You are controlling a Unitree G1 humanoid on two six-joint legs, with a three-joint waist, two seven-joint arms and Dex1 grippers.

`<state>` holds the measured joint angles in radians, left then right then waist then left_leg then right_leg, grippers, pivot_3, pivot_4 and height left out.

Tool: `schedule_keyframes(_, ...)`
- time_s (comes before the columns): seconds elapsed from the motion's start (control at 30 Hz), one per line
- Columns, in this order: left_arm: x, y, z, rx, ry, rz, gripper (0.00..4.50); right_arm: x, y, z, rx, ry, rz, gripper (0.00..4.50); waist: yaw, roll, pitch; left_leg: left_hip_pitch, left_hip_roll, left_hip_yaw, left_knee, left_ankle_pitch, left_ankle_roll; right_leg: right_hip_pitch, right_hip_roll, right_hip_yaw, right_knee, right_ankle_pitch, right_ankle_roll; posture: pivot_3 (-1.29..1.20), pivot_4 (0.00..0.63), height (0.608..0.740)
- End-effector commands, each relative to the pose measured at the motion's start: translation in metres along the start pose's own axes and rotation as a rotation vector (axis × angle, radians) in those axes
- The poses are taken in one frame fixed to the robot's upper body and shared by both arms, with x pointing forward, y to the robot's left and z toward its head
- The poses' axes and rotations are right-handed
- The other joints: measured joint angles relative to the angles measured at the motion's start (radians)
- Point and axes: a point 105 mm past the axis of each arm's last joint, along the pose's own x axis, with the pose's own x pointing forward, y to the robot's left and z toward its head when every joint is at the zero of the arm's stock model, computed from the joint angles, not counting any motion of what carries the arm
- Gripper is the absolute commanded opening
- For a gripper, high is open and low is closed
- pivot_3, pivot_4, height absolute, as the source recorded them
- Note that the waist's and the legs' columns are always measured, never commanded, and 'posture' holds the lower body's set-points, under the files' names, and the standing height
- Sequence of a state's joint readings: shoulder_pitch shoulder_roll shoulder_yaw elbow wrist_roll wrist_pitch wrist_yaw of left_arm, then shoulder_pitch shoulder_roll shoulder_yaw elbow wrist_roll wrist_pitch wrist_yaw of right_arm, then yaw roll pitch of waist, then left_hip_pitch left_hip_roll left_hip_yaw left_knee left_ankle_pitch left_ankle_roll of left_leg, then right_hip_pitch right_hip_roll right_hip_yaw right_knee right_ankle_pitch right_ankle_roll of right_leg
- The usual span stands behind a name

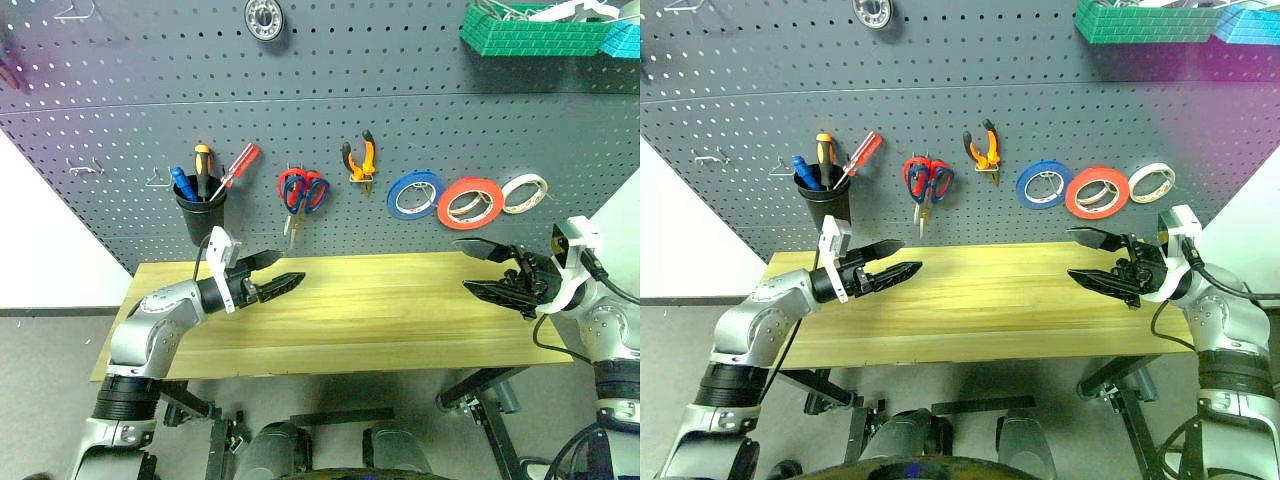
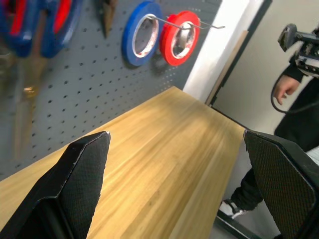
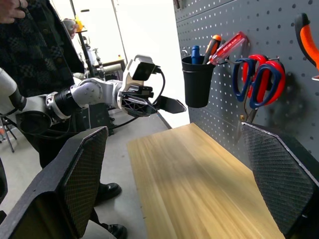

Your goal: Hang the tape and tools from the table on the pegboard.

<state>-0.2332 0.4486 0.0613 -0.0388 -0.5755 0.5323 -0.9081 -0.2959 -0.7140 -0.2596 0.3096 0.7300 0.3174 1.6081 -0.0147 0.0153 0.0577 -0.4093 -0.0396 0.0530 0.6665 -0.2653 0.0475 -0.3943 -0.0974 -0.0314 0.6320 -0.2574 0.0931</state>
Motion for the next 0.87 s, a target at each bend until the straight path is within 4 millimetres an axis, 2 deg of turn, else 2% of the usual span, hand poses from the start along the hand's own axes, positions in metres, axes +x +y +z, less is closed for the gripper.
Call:
schedule_keyframes(0.03,-0.010,0.004,0.006,0.029,-0.027,0.033,4.48,0.005,0.003,0.008,-0.054,-0.022,0.015,4.50,0.000,0.000,0.000,0.000,0.000,0.000,0.000,0.000,0.000,0.000,0.000,0.000,0.000,0.000,0.000,-0.05,0.000,0.740)
schedule_keyframes(0.27,-0.017,-0.007,0.004,0.025,-0.006,-0.014,4.48,0.008,0.002,-0.006,-0.044,0.011,-0.002,4.50,0.001,0.000,-0.001,0.000,0.000,0.000,0.000,0.000,0.000,-0.001,0.000,0.000,0.000,0.000,0.000,-0.05,0.000,0.740)
schedule_keyframes(0.4,-0.017,-0.004,0.006,0.073,-0.013,0.022,4.48,0.009,0.003,-0.008,-0.039,0.007,-0.002,4.50,0.001,0.001,-0.001,0.000,0.000,0.000,-0.001,0.000,0.000,-0.002,0.000,0.000,0.000,0.000,0.000,-0.05,0.000,0.740)
schedule_keyframes(0.87,-0.017,-0.007,0.003,0.077,-0.023,0.041,4.48,0.013,0.002,-0.016,-0.034,0.016,-0.009,4.50,-0.001,0.001,-0.002,0.000,0.000,0.000,-0.001,0.000,0.000,-0.003,0.000,0.000,0.000,0.000,-0.001,-0.10,0.000,0.740)
